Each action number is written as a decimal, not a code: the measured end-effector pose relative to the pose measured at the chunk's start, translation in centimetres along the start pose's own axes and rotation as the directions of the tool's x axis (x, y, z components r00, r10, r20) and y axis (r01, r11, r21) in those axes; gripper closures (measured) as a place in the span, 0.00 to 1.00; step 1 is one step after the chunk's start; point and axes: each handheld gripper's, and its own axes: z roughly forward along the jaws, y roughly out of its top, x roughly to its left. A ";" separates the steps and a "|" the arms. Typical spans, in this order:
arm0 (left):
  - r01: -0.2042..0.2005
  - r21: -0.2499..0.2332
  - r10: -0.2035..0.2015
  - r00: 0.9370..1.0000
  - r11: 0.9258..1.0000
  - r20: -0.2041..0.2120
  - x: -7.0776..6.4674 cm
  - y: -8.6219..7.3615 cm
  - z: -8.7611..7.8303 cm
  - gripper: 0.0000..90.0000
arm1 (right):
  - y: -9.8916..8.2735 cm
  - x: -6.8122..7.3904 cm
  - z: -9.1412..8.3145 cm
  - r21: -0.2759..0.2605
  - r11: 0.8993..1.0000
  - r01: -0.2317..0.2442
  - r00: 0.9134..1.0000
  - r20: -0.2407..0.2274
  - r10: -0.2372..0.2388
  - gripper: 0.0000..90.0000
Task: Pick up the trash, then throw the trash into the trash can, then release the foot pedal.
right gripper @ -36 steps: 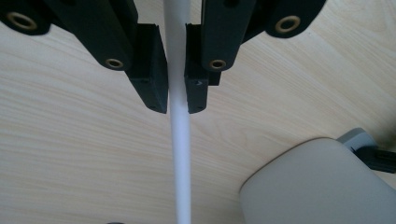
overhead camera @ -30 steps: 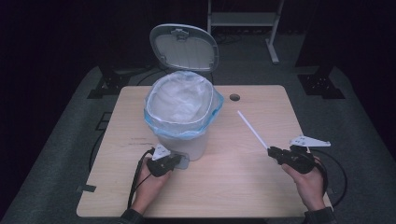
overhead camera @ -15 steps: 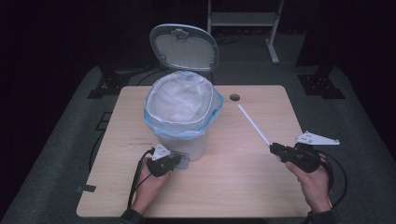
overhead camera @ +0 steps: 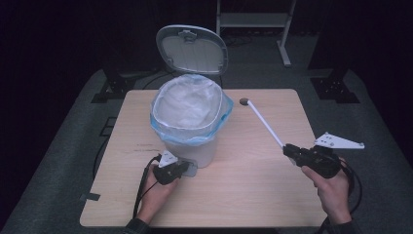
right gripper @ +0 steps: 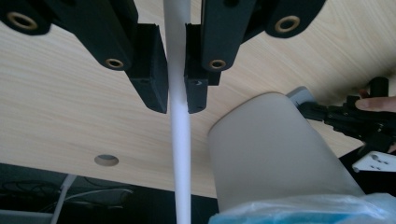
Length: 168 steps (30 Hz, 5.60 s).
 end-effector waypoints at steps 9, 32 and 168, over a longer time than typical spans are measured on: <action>0.001 -0.003 -0.001 1.000 1.000 0.000 0.0 0.0 0.0 1.00 | 1.9 0.9 -1.1 -0.041 0.999 0.019 1.000 -0.024 -0.020 0.88; 0.009 -0.002 -0.009 1.000 1.000 0.005 0.1 0.0 0.0 1.00 | 5.4 2.8 -1.6 -0.121 0.991 0.057 0.995 -0.076 -0.066 0.88; 0.019 -0.004 -0.019 1.000 1.000 0.016 0.2 0.0 -0.1 0.99 | 12.1 6.9 6.9 -0.060 0.985 0.160 0.976 -0.138 -0.167 0.50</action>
